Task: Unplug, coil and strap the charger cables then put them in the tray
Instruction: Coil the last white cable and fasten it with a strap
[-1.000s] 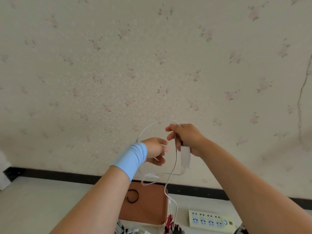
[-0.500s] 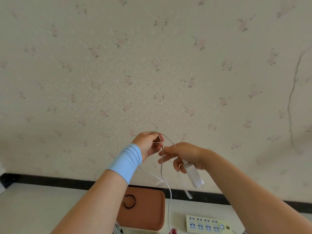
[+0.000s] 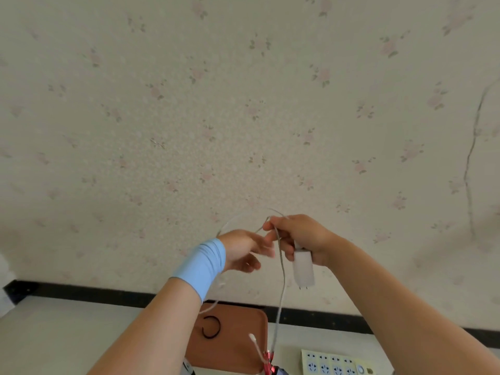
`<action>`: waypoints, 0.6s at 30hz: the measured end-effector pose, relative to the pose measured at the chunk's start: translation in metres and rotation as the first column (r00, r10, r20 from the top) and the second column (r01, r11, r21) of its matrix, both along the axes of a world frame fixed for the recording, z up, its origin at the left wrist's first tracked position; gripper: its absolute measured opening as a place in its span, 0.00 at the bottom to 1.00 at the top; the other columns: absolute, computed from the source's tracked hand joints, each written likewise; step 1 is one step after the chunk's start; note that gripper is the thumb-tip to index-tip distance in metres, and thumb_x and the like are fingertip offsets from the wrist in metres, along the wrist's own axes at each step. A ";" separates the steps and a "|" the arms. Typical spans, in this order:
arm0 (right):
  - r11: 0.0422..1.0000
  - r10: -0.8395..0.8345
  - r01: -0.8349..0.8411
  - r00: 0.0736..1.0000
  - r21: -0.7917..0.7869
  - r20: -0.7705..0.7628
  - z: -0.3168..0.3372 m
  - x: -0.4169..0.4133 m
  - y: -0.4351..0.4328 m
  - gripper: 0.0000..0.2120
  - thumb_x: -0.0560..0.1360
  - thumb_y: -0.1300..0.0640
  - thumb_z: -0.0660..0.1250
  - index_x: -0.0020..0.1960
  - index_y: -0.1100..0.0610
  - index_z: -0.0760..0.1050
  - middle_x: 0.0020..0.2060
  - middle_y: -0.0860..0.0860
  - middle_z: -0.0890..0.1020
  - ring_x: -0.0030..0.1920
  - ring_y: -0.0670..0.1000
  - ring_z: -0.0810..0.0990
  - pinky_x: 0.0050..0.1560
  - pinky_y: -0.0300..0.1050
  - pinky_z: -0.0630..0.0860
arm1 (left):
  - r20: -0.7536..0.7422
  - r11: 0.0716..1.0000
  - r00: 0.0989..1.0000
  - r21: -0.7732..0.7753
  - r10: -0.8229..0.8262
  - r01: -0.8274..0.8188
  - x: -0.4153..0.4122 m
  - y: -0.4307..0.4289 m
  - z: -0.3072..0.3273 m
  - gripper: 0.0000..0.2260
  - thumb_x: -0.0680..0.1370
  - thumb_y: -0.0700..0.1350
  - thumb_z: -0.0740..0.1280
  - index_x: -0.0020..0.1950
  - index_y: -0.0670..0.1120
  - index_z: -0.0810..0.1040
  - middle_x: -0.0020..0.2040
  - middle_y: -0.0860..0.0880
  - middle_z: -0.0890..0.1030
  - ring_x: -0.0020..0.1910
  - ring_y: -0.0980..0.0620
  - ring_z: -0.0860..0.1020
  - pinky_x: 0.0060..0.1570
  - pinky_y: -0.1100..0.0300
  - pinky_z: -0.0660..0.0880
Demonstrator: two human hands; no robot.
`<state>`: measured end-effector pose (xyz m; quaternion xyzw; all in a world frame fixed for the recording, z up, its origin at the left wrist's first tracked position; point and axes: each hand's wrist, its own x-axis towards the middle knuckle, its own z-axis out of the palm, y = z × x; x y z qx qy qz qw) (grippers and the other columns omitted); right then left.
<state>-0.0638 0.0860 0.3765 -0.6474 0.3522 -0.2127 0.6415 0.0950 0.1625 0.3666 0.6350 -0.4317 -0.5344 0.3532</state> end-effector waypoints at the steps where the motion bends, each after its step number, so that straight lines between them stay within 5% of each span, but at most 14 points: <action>1: 0.999 -0.034 0.033 0.998 0.035 0.049 0.002 0.000 -0.001 0.15 0.85 0.53 0.60 0.55 0.63 0.79 0.41 0.55 0.86 0.24 0.48 0.69 0.24 0.42 0.72 | 0.052 0.985 0.984 0.044 -0.170 0.168 -0.004 0.003 0.001 0.12 0.77 0.41 0.68 0.60 0.42 0.81 0.56 0.48 0.84 0.34 0.52 0.77 0.38 0.61 0.76; 4: 0.989 -0.112 0.101 0.988 0.106 0.105 0.006 -0.001 -0.004 0.14 0.84 0.53 0.61 0.57 0.63 0.79 0.43 0.54 0.87 0.25 0.48 0.69 0.25 0.42 0.70 | 0.121 0.907 0.900 0.099 -0.420 0.410 -0.014 0.005 -0.002 0.11 0.79 0.44 0.67 0.60 0.44 0.80 0.54 0.49 0.84 0.37 0.52 0.79 0.43 0.61 0.76; 7: 0.991 -0.104 0.097 0.993 0.094 0.063 0.006 -0.004 -0.004 0.15 0.83 0.51 0.63 0.57 0.62 0.80 0.48 0.54 0.86 0.25 0.48 0.70 0.24 0.42 0.71 | 0.193 0.967 0.953 -0.048 -0.235 0.248 -0.021 -0.001 -0.003 0.10 0.82 0.43 0.61 0.54 0.42 0.80 0.41 0.50 0.83 0.32 0.53 0.76 0.40 0.60 0.74; 9: 0.999 -0.017 0.020 0.998 0.050 -0.054 0.004 -0.007 -0.002 0.18 0.82 0.47 0.64 0.54 0.62 0.81 0.49 0.55 0.85 0.27 0.48 0.72 0.25 0.42 0.71 | -0.056 0.985 0.998 -0.168 0.032 -0.041 -0.018 -0.007 -0.001 0.09 0.82 0.41 0.60 0.50 0.41 0.79 0.35 0.49 0.80 0.29 0.53 0.74 0.35 0.61 0.71; 12: 0.984 0.180 -0.173 0.952 0.053 -0.246 0.000 -0.009 0.004 0.29 0.81 0.37 0.59 0.60 0.62 0.80 0.54 0.55 0.86 0.30 0.49 0.73 0.27 0.41 0.72 | -0.446 0.919 0.856 -0.152 0.264 -0.363 -0.014 -0.016 0.003 0.11 0.83 0.39 0.57 0.47 0.42 0.77 0.32 0.48 0.77 0.26 0.53 0.71 0.29 0.64 0.68; 18: 0.917 0.377 -0.395 0.817 0.054 -0.436 0.004 -0.017 0.004 0.17 0.84 0.50 0.60 0.60 0.61 0.80 0.55 0.54 0.86 0.36 0.49 0.77 0.31 0.38 0.74 | -0.681 0.728 0.539 -0.011 0.496 -0.685 -0.006 -0.032 0.003 0.13 0.82 0.35 0.53 0.44 0.45 0.73 0.33 0.49 0.70 0.26 0.56 0.66 0.22 0.68 0.61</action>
